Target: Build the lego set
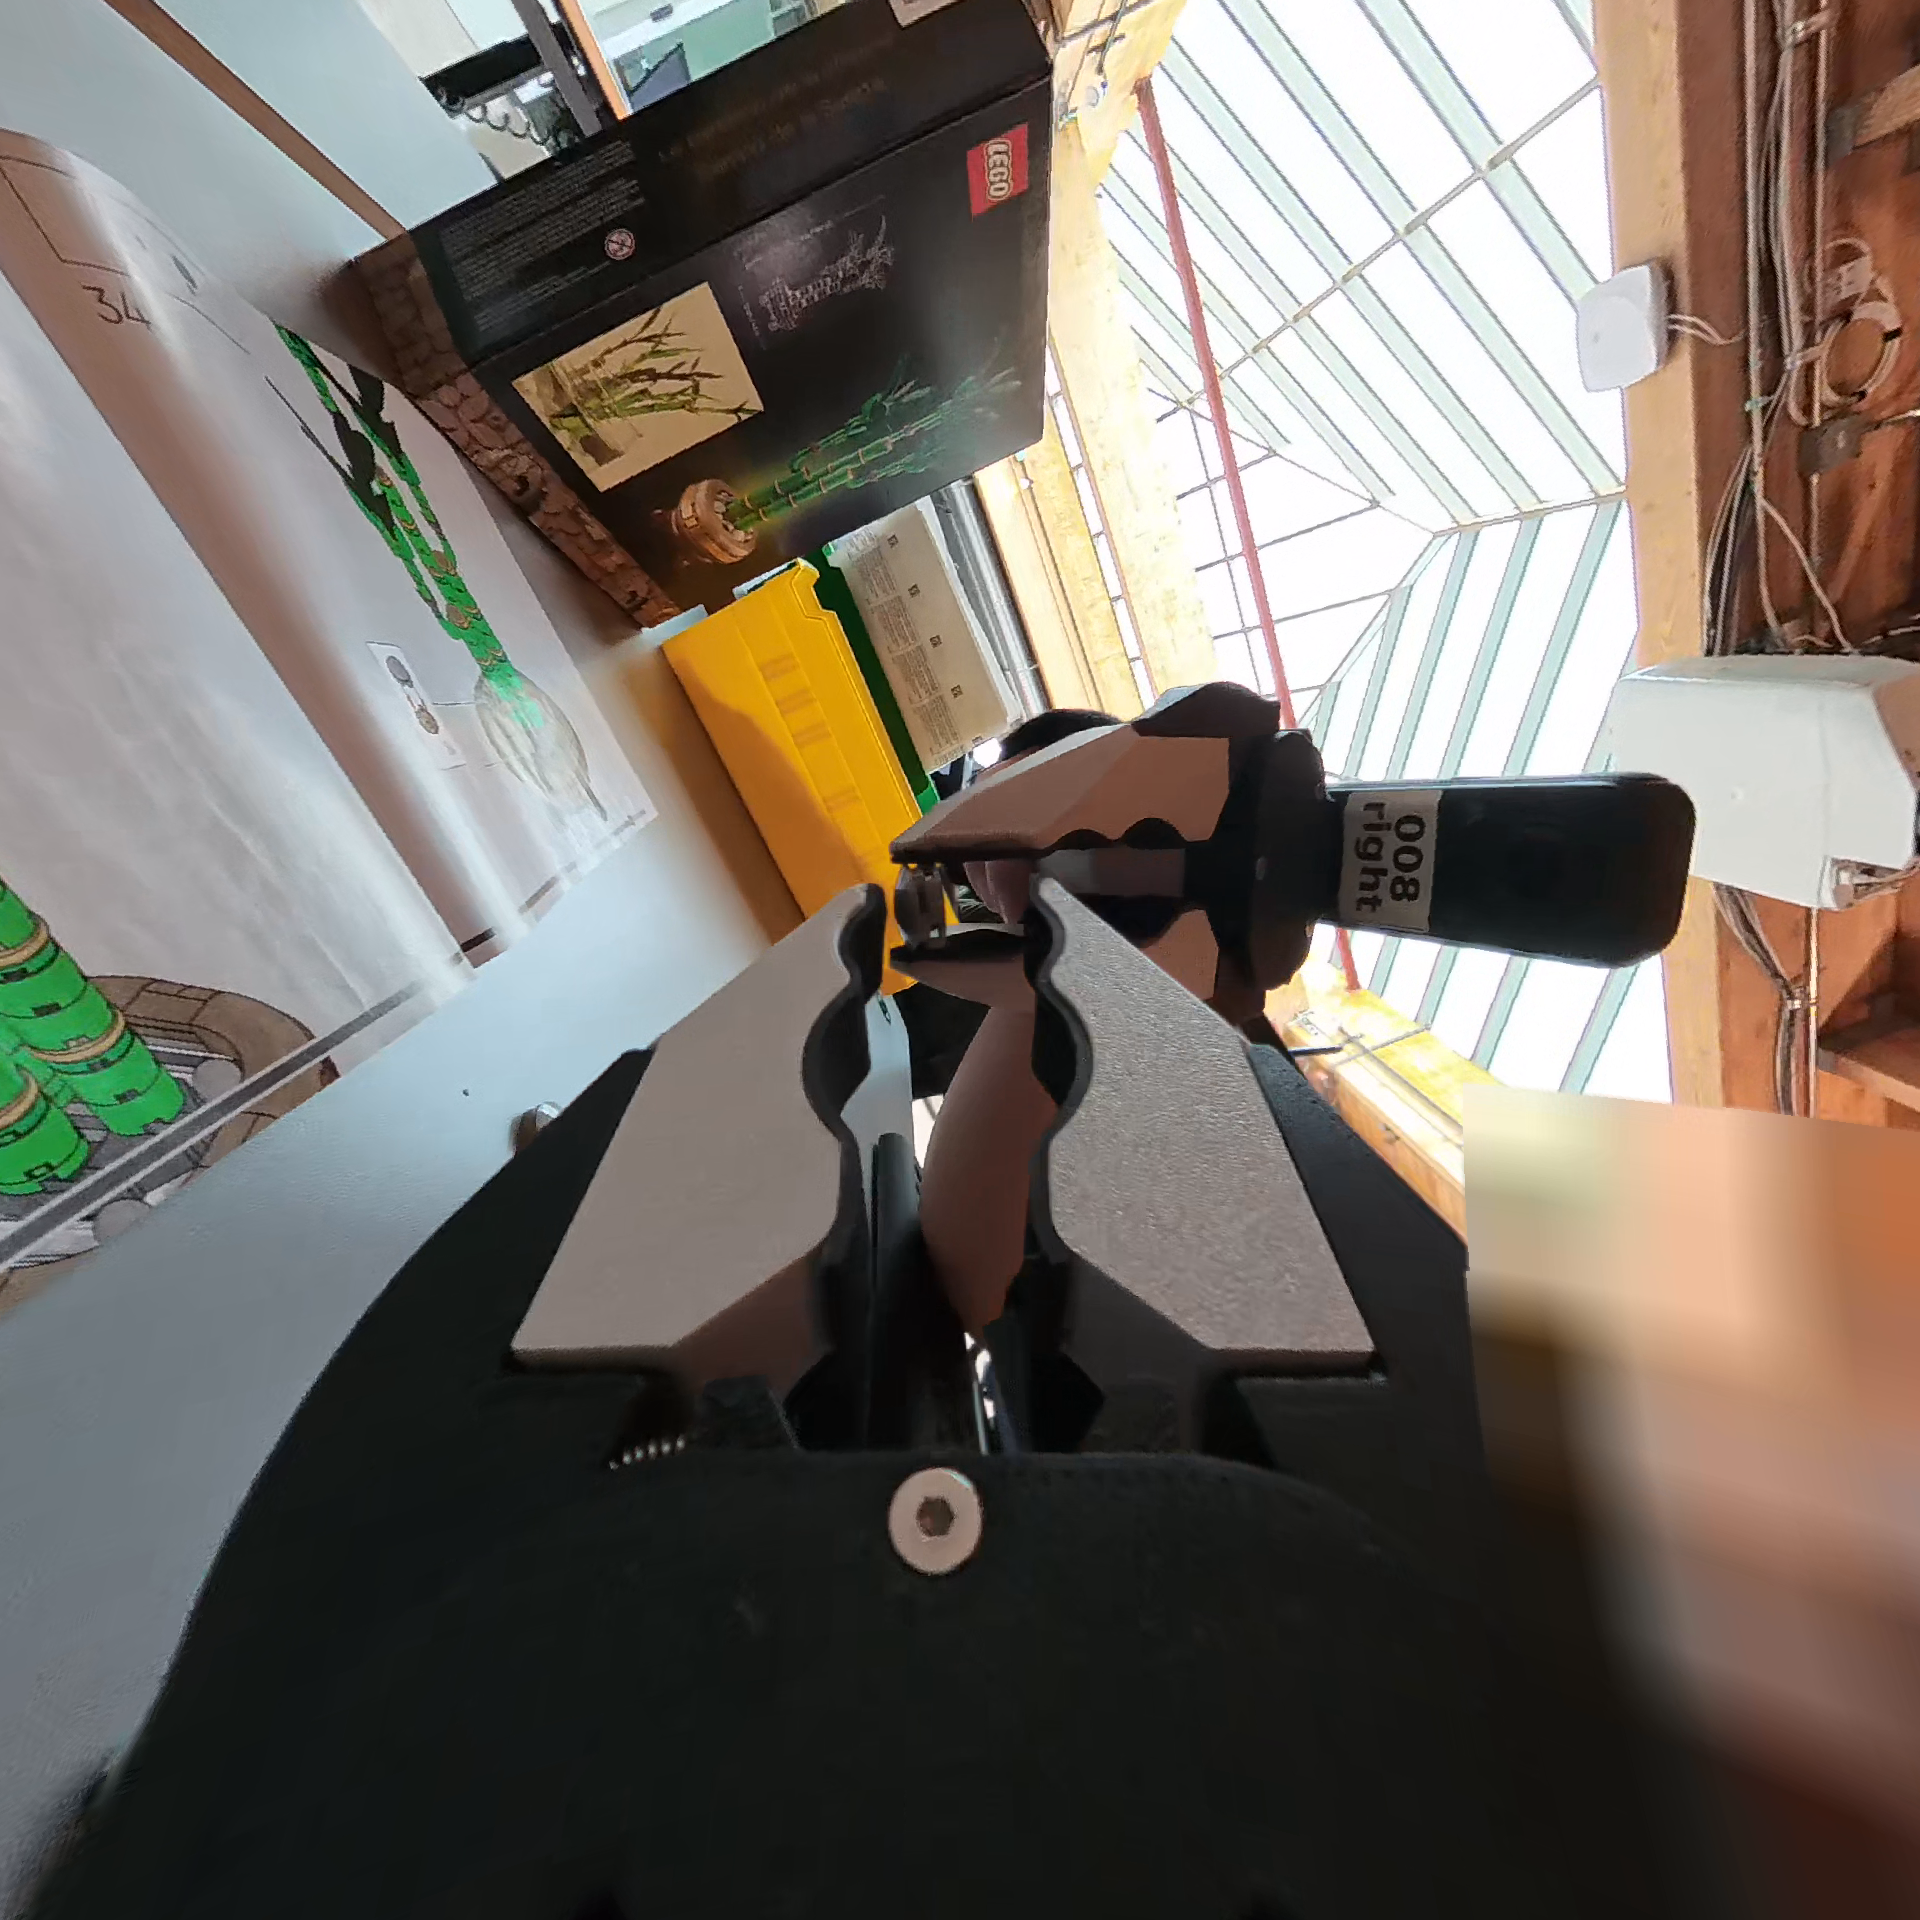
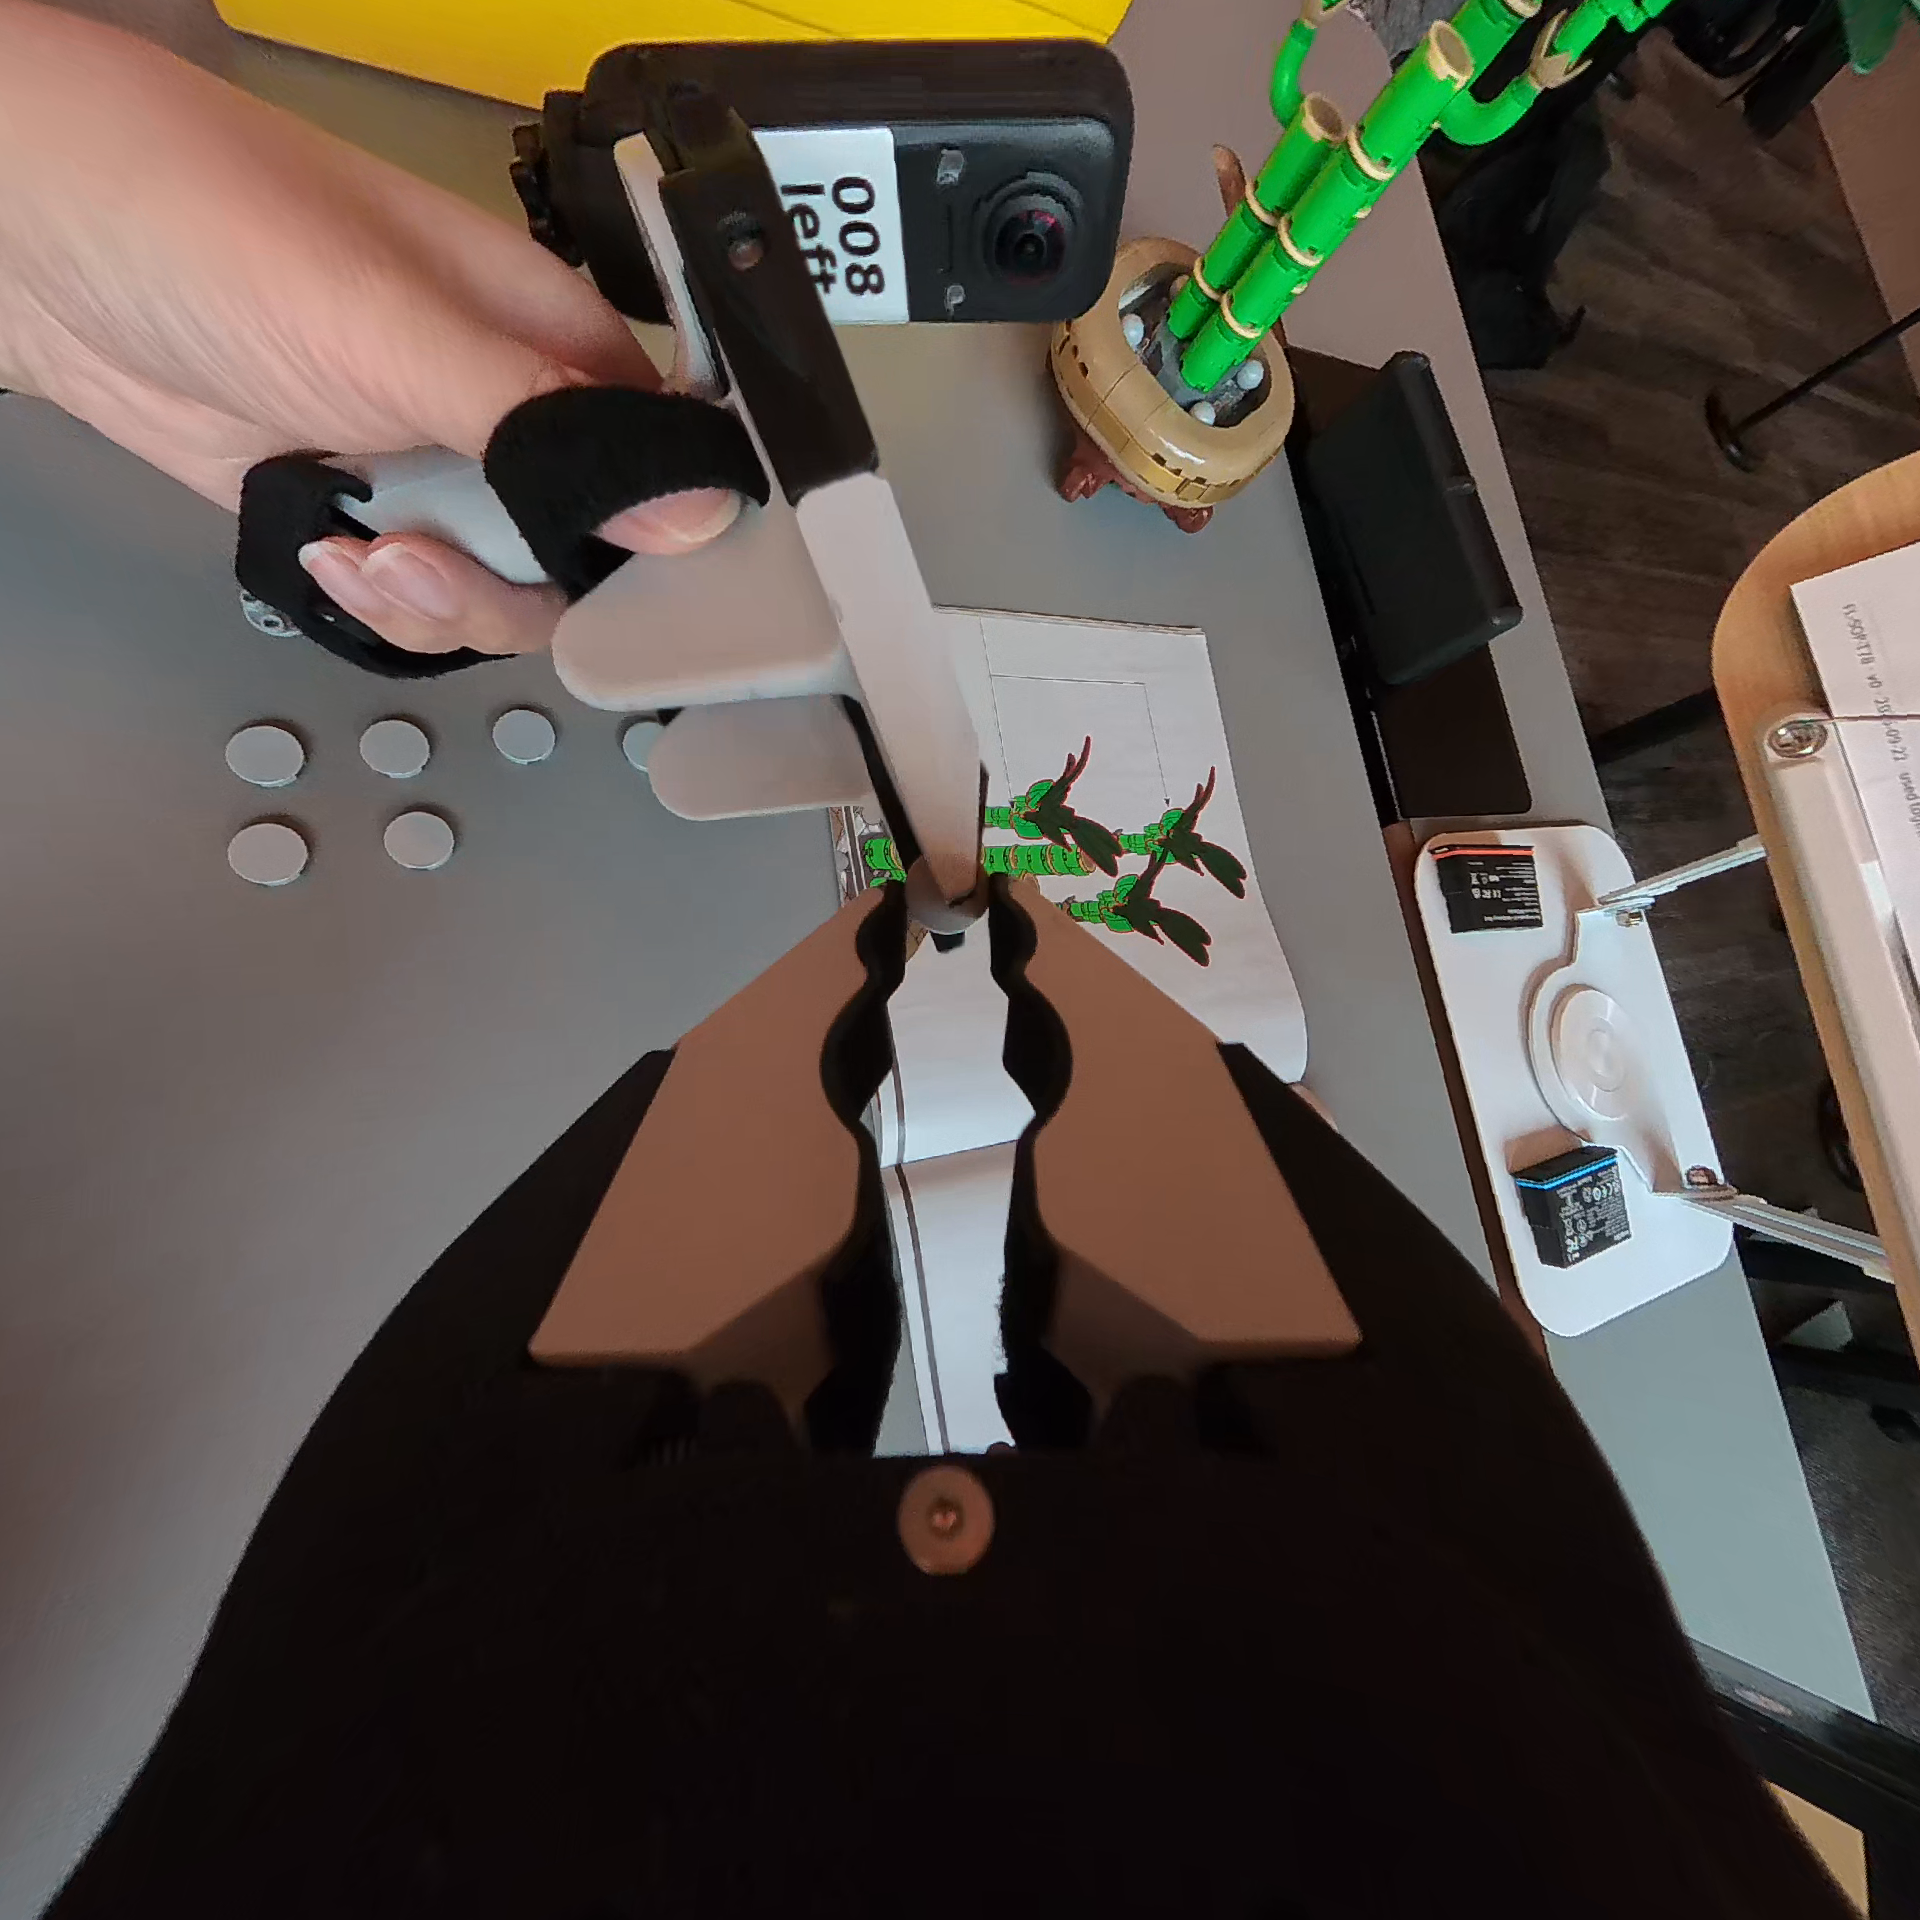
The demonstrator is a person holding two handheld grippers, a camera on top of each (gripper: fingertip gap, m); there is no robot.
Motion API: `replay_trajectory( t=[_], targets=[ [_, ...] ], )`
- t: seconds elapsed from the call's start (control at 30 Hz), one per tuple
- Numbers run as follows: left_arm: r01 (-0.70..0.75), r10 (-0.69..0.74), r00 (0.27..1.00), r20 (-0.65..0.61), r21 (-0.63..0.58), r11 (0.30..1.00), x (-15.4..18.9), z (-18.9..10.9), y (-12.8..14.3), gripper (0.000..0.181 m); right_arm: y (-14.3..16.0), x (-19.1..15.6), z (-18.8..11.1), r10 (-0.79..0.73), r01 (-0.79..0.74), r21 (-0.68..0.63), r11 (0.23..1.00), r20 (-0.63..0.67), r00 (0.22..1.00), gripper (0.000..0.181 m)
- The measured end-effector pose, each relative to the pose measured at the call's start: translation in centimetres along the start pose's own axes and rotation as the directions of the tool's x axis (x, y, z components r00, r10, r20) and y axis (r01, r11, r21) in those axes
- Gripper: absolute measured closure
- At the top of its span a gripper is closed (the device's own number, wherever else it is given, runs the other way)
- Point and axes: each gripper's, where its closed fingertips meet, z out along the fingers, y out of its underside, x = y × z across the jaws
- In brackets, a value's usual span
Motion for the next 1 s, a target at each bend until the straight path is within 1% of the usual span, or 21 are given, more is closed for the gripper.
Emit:
replay_trajectory(
  t=[0.1, 0.17, 0.2, 0.37, 0.47, 0.77, 0.83, 0.9, 0.97, 1.0],
  targets=[
    [-0.018, 0.018, 1.000, 0.025, -0.013, 1.000, -0.2, 0.0, 0.2, 0.162, 0.2, 0.0, 0.1, -0.005, 0.005, -0.013, 1.000, -0.002, 1.000, 0.166],
    [-0.018, 0.019, 0.999, 0.051, -0.016, 1.000, -0.7, 0.0, 0.2, 0.173, 0.1, -0.1, 0.1, -0.005, 0.005, -0.010, 1.000, 0.001, 1.000, 0.166],
    [-0.022, 0.023, 0.998, 0.061, -0.017, 1.000, -0.8, 0.0, 0.2, 0.175, 0.1, -0.1, 0.2, -0.005, 0.005, -0.013, 1.000, 0.000, 1.000, 0.166],
    [-0.039, 0.042, 0.994, 0.096, -0.035, 0.999, -1.3, -0.1, 0.4, 0.176, 0.4, -0.3, 0.4, -0.026, 0.026, -0.046, 0.999, -0.004, 1.000, 0.166],
    [-0.074, 0.079, 0.990, 0.118, -0.049, 0.996, -1.4, -0.2, 0.5, 0.176, 0.4, -0.4, 0.5, -0.044, 0.043, -0.057, 0.997, -0.015, 0.999, 0.166],
    [-0.146, 0.157, 0.978, 0.138, -0.086, 0.986, -0.8, -0.4, 0.6, 0.177, -0.1, -0.4, 0.2, -0.087, 0.082, -0.076, 0.994, -0.053, 0.995, 0.166],
    [-0.161, 0.171, 0.978, 0.122, -0.085, 0.983, -0.4, -0.4, 0.5, 0.177, -0.5, -0.2, -0.1, -0.091, 0.087, -0.059, 0.994, -0.063, 0.994, 0.165],
    [-0.211, 0.216, 0.973, 0.075, -0.070, 0.975, 0.7, -0.4, 0.1, 0.177, -1.5, 0.1, -0.8, -0.078, 0.079, 0.005, 0.997, -0.074, 0.994, 0.165],
    [-0.313, 0.315, 0.949, 0.027, -0.052, 0.948, 2.3, -0.3, -0.3, 0.177, -2.2, 0.3, -2.2, -0.041, 0.044, 0.080, 0.996, -0.038, 0.998, 0.159],
    [-0.391, 0.391, 0.920, 0.005, -0.043, 0.920, 3.3, -0.3, -0.4, 0.178, -2.6, 0.6, -3.1, -0.016, 0.019, 0.127, 0.992, -0.026, 1.000, 0.157]
  ],
)
